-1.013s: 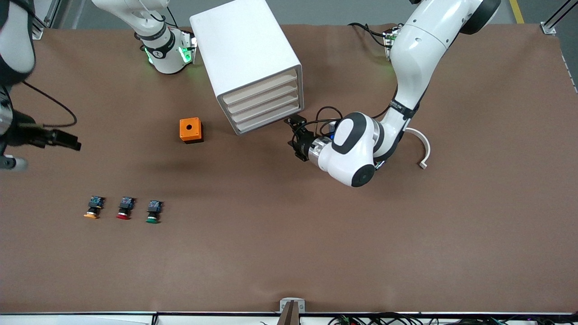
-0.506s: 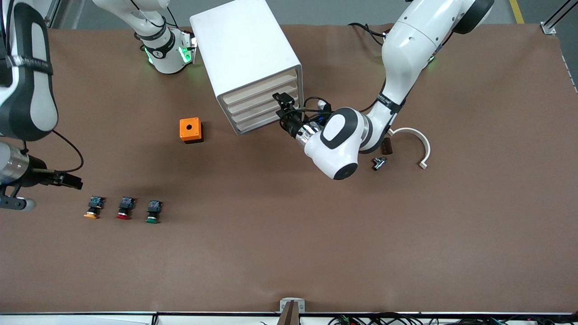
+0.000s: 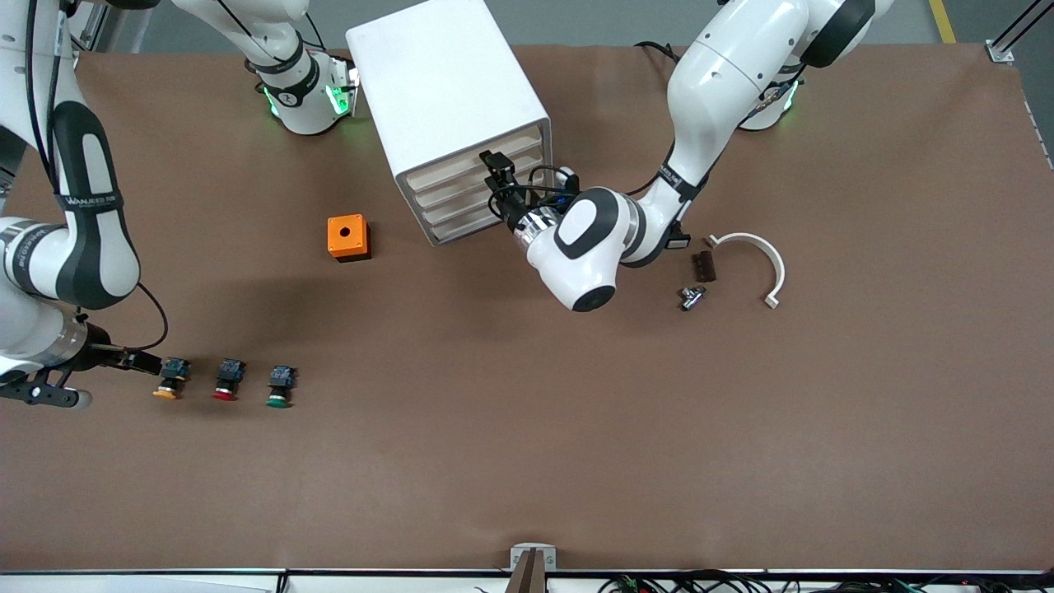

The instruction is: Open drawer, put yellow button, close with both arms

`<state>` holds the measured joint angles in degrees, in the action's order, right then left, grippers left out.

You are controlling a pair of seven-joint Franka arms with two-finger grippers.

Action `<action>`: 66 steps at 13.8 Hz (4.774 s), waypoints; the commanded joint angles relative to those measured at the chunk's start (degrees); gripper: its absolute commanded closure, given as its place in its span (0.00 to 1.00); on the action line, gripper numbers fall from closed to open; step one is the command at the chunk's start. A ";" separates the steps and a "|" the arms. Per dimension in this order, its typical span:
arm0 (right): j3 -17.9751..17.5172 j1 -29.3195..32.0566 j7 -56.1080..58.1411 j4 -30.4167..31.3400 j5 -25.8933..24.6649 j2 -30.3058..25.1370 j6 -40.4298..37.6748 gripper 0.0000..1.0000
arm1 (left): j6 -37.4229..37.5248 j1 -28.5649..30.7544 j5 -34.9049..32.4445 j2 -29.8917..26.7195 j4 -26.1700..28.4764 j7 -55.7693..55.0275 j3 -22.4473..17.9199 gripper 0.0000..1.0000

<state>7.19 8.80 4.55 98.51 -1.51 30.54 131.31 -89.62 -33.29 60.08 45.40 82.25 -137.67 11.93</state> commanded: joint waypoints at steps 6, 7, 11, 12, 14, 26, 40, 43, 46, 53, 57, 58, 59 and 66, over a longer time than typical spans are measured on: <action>-1.56 2.19 9.50 1.51 7.23 4.96 6.49 0.00 | 0.76 -0.46 0.84 0.22 -0.87 -1.28 -0.67 0.99; -1.56 2.28 9.86 1.51 7.23 5.66 7.72 0.00 | 0.76 -0.37 0.48 0.04 -0.95 -1.11 -1.03 0.99; -1.48 2.28 10.04 1.51 7.14 7.69 10.89 0.00 | 0.59 1.47 0.57 0.22 -3.32 -0.58 -5.23 0.99; -1.48 2.36 10.04 1.51 7.05 7.87 10.98 0.00 | 0.59 1.47 0.74 0.30 -4.28 -0.40 -7.25 0.99; -1.48 2.36 10.04 1.51 7.05 8.39 10.99 0.00 | 0.50 1.99 0.74 0.22 -5.26 0.56 -10.15 0.97; -1.48 2.89 11.63 1.33 7.05 8.93 10.19 0.99 | 0.59 8.67 0.48 -0.92 -6.76 9.86 -10.70 0.01; -1.65 -18.71 -40.53 0.28 12.48 -23.49 -35.58 1.00 | 0.59 15.88 -17.70 -4.70 -9.57 29.21 -15.62 0.01; -1.74 -27.66 -56.61 0.19 12.68 -26.84 -36.56 1.00 | 0.76 17.03 -20.25 -6.46 -9.66 34.29 -15.71 0.01; -1.74 -38.91 -74.28 -0.08 12.76 -27.29 -34.29 1.00 | 1.99 18.26 -20.61 -8.13 -9.66 36.85 -16.06 0.01; -1.56 -55.45 -97.60 0.45 10.66 -26.24 -24.97 1.00 | 2.78 17.56 -24.47 -10.33 -9.57 45.55 -16.24 0.01; -1.65 -58.71 -104.63 0.54 8.46 -22.64 -22.25 1.00 | 2.70 17.12 -25.62 -10.33 -9.57 52.56 -15.88 0.00; -1.65 -59.41 -106.57 0.63 7.85 -21.85 -21.45 1.00 | 2.70 17.12 -25.62 -10.33 -9.57 55.81 -15.97 0.00; -1.56 -60.12 -107.54 0.63 7.58 -21.14 -20.84 1.00 | 2.70 17.12 -25.71 -10.33 -9.57 59.33 -15.97 0.00; -1.56 -62.59 -111.94 6.16 4.95 -20.43 -15.73 1.00 | 1.12 15.54 -35.90 -11.47 -9.39 75.44 -15.09 0.00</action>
<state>4.85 -52.67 -105.30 103.17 4.89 11.21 114.95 -87.69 -16.50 27.21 35.97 71.94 -64.57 -3.48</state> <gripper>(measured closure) 0.595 0.000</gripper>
